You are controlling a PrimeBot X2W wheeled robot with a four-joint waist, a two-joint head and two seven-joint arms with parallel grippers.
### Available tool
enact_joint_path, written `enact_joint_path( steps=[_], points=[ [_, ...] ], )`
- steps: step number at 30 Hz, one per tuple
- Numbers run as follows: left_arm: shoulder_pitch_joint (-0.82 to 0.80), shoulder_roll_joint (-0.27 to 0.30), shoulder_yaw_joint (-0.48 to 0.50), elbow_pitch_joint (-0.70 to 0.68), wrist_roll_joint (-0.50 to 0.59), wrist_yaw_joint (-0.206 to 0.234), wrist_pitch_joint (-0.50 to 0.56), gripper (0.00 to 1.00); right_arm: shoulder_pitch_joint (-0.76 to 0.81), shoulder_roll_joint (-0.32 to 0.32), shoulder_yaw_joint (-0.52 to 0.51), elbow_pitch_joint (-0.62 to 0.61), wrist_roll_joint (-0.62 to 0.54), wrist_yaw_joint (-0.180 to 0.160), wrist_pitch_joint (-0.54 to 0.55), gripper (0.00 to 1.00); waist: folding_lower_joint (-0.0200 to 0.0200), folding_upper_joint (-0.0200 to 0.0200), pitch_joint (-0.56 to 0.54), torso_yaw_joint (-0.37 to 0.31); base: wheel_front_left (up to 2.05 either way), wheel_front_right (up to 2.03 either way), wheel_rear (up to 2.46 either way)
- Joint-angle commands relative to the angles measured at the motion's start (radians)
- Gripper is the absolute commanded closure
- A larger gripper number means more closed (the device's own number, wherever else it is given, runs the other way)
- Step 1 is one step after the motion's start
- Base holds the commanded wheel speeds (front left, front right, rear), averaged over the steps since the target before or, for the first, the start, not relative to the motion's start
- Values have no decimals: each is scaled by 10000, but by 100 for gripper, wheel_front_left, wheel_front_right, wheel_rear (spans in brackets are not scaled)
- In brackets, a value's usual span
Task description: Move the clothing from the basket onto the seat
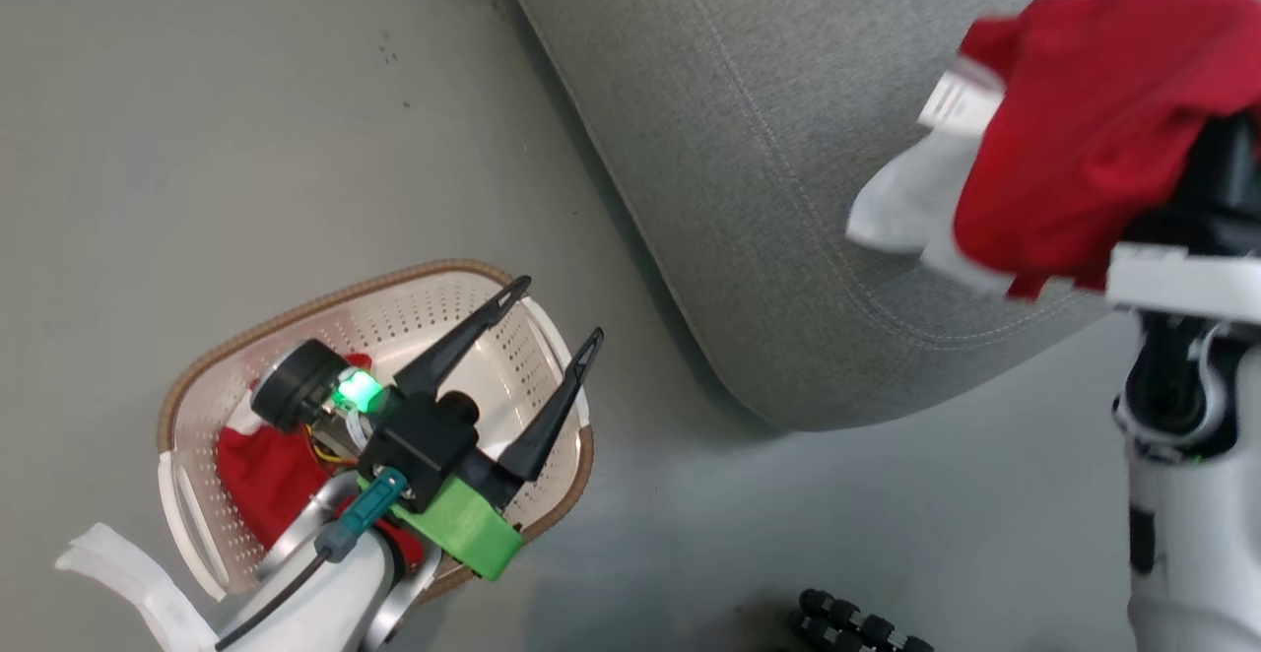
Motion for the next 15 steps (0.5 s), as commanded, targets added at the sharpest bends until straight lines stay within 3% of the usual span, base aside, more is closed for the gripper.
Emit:
enact_joint_path(
  steps=[1,6,9,15],
  points=[
    [-313,204,112,-45,100,-48,54,0,-825,-1,-203,-33,80,4,-33,100,-1,-1,1486,732,0,0,0],
    [-819,302,90,-213,134,-154,295,0,-3509,-577,-921,513,-142,4,-33,100,-1,-1,2487,1107,0,0,0],
    [-1112,364,57,-336,154,-229,419,0,-4958,-1310,-1249,1130,-402,1,-33,100,-1,-1,3011,1353,0,0,0],
    [-1409,440,31,-504,98,-288,443,0,-6119,-2292,-1832,2640,-681,2,-33,100,-1,-1,3647,1711,0,0,0]
  ],
)
